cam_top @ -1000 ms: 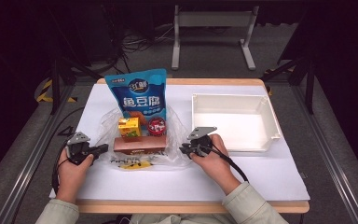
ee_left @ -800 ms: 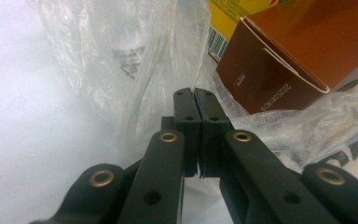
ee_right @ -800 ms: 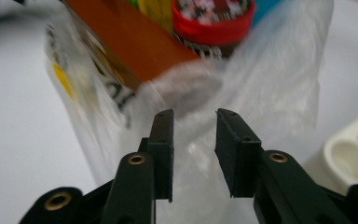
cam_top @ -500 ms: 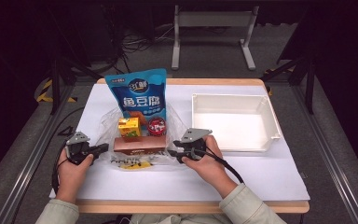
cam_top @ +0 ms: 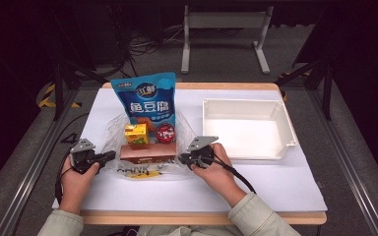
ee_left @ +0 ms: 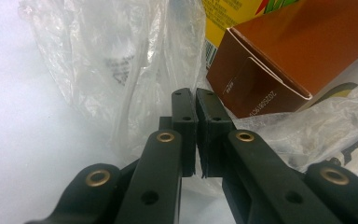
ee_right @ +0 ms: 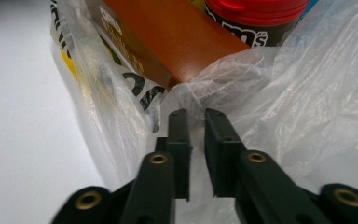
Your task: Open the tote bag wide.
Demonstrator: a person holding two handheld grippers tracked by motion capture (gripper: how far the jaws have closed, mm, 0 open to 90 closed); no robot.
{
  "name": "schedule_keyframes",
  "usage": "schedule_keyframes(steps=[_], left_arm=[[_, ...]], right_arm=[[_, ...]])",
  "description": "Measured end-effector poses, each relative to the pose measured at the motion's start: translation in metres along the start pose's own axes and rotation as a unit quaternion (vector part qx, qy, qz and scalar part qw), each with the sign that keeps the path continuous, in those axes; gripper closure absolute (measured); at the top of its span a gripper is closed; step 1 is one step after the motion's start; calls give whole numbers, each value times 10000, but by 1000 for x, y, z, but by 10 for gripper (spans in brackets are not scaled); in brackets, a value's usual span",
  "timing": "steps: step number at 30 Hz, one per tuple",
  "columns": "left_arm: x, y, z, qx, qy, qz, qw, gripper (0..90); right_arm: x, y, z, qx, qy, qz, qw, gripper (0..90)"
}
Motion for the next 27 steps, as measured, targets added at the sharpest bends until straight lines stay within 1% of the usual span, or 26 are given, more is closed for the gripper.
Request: schedule_keyframes(steps=[1,2,5,7,8,9,10,11,13,16,18,26,27], left_arm=[[0,0,0,-26,-1,-8,10000,867],[0,0,0,-14,10,-2,10000,867],[0,0,1,-10,2,-5,10000,867],[0,0,1,-35,-6,-7,10000,870],[0,0,1,-10,-3,5,10000,872],[1,1,1,-42,0,9,10000,873],[1,1,2,-25,3,24,10000,874],[1,1,2,-58,-2,24,10000,875],[1,1,2,-62,-16,34,10000,878],[1,1,3,-80,-19,42,10000,879],[1,1,3,-74,-27,54,10000,880],[0,2,5,-83,-26,36,10000,878],[0,2,5,-117,-22,27,9999,877]], right_arm=[[0,0,0,-6,-3,26,10000,883],[-1,0,-1,-21,-5,28,10000,898],[-4,0,-1,-5,-5,9,10000,900],[-9,0,-2,29,-13,-3,10000,900],[-11,1,-3,38,-10,24,10000,900],[-12,2,-4,41,-8,70,10000,900],[-13,4,-5,62,3,138,9999,900],[-13,7,-6,74,0,195,9998,900],[-12,14,-8,125,17,367,9992,900],[-12,21,-11,201,39,479,9986,900],[-12,22,-12,199,32,496,9986,900],[-13,32,-18,329,75,653,9973,900],[-13,32,-18,345,72,657,9972,900]])
Point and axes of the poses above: each handheld gripper's, and its own axes: x roughly forward along the jaws, y roughly out of its underside, z roughly to its left, the point moved 4 cm from there along x, roughly forward along the jaws, and after that the axes turned 3 degrees about x, right-handed, at the moved point
